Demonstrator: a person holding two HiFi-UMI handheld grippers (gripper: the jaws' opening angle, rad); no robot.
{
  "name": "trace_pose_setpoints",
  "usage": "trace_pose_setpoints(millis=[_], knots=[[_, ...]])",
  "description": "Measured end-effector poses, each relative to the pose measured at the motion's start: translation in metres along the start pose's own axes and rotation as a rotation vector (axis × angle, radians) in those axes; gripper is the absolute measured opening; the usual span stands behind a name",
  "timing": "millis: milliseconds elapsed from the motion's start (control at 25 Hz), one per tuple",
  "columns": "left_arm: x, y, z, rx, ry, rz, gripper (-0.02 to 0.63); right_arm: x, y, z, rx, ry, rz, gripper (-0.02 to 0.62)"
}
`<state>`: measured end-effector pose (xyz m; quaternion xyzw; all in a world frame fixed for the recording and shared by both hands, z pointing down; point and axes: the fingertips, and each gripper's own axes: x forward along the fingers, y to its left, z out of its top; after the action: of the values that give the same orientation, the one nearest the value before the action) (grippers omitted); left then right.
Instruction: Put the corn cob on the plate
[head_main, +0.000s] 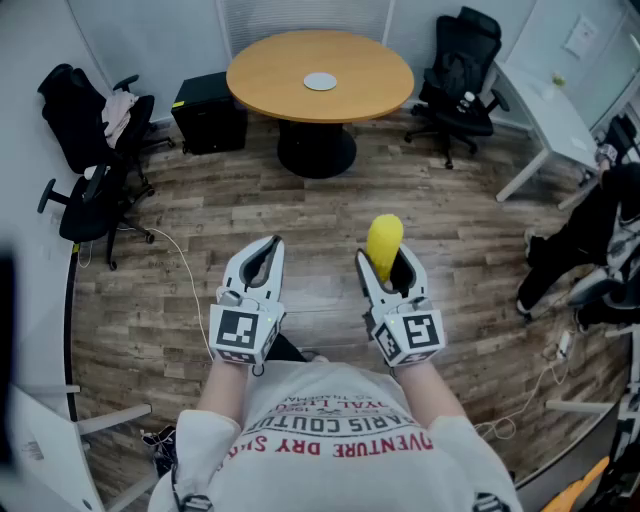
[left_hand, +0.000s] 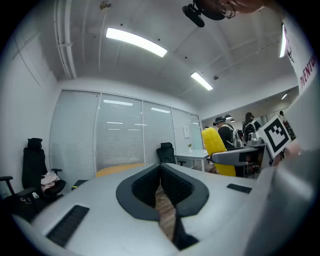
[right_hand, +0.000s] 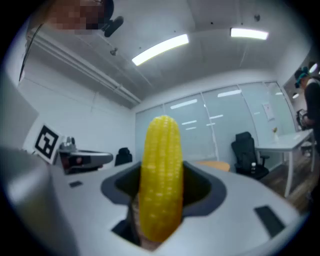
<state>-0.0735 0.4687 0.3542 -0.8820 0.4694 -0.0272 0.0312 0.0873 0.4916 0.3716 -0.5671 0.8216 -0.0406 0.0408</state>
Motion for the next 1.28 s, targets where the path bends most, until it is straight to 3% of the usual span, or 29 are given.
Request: trace_pose_setpoints(millis=[760,1000,1280], knots=[[0.007,0.013,-0.017,-0.010,0.034,-0.027,0.035,0.009,0.006,-0.003,0.067,-0.005,0.009,0.264],[0.037,0.058,-0.025,-0.025,0.037,-0.019,0.035,0.063,0.006,-0.010,0.060,0.014,0.010,0.263],[0.096,0.139,-0.022,-0.028,0.016,-0.033,0.035,0.157,0.003,-0.009,0.045,0.023,-0.016,0.264]])
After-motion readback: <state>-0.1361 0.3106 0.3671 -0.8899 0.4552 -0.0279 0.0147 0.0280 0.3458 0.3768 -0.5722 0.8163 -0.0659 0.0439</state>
